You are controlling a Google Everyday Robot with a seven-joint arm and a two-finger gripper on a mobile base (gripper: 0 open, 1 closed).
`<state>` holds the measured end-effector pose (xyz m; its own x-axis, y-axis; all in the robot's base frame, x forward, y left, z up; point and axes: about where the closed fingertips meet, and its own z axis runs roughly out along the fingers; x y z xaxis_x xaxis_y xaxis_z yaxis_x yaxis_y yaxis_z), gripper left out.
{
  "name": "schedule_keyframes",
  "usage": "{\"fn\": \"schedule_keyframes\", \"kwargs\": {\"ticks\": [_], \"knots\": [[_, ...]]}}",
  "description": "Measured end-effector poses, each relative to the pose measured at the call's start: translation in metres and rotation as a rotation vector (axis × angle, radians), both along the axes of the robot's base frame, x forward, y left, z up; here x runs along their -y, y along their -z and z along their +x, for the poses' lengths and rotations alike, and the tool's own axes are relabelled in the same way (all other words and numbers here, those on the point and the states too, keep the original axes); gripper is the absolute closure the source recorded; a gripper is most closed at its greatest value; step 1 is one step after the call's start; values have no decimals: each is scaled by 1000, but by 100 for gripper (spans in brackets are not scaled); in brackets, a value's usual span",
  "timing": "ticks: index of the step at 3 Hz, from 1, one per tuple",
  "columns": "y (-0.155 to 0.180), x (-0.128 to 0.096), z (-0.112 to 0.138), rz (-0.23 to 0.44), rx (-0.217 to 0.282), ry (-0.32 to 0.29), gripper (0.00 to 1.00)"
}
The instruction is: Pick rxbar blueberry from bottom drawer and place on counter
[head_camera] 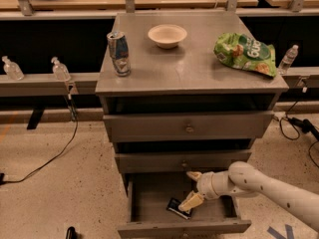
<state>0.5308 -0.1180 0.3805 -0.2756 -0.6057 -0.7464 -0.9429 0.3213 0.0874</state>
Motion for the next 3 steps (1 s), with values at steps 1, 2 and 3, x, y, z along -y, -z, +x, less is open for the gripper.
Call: {"fn": "schedule_keyframes", "kwargs": {"ticks": [1,2,3], "knots": [[62,8,-1,22,-60,40,20],[109,11,0,28,-60,71,15],[157,10,8,-26,-26,101,16]]}}
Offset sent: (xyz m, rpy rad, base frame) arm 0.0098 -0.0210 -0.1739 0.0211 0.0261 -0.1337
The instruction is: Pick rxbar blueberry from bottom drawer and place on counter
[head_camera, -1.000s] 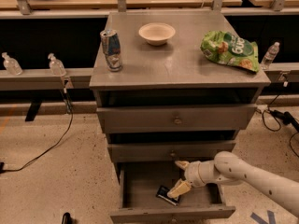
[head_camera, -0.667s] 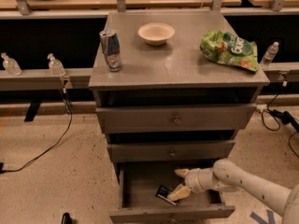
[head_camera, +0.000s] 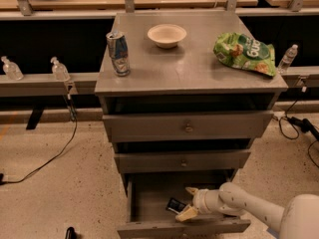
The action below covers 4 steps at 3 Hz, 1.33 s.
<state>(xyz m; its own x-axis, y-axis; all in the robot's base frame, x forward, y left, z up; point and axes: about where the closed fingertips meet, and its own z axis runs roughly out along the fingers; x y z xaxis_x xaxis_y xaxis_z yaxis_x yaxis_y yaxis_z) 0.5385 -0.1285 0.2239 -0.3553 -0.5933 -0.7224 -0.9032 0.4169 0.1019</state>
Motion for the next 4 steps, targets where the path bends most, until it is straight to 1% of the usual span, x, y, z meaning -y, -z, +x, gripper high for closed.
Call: {"fn": "schedule_keyframes", "kwargs": {"ticks": [1,2,3,4], "knots": [[30,-1,14,2,36,55,14],[44,-2,38,26,75,86,19],[56,-1,47,-3,67,82,24],[79,-5,44,-31,12,47,30]]}}
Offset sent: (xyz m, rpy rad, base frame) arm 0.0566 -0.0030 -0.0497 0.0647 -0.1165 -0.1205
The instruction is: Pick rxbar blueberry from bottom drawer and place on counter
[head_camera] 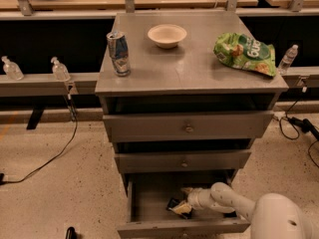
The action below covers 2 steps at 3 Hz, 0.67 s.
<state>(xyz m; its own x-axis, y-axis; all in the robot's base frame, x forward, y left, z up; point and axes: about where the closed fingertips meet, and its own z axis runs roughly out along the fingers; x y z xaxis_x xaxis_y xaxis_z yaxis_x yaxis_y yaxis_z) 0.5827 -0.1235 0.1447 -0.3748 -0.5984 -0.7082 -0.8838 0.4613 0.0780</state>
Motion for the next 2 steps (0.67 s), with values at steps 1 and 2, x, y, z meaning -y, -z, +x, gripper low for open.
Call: {"fn": "schedule_keyframes", "kwargs": {"ticks": [1,2], "knots": [[24,-8,-13,-67,-55,-64,34],[35,-11,-22,-99,-73,-98,36]]}}
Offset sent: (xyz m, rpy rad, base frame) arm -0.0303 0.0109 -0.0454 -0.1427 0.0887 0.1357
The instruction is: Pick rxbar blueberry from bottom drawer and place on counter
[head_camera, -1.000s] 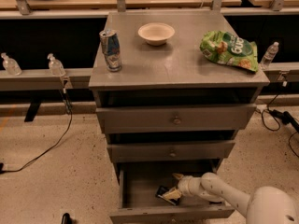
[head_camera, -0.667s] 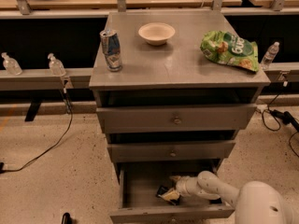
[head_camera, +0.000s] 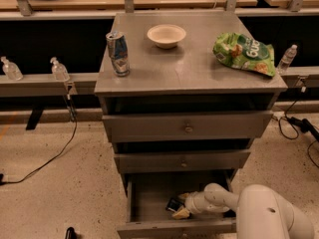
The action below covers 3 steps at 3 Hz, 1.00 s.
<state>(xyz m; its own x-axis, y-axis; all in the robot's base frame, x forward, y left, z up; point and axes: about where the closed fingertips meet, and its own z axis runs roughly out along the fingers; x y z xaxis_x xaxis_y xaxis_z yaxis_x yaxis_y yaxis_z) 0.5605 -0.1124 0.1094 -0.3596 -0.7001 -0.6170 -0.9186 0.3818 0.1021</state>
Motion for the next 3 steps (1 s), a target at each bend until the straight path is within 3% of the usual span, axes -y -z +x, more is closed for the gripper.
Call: {"fn": "schedule_keyframes", "kwargs": {"ticks": [1,3], "knots": [[-1,0,-2,-3,0,-4,54],[-5,5,-7,16,46,-7,99]]}}
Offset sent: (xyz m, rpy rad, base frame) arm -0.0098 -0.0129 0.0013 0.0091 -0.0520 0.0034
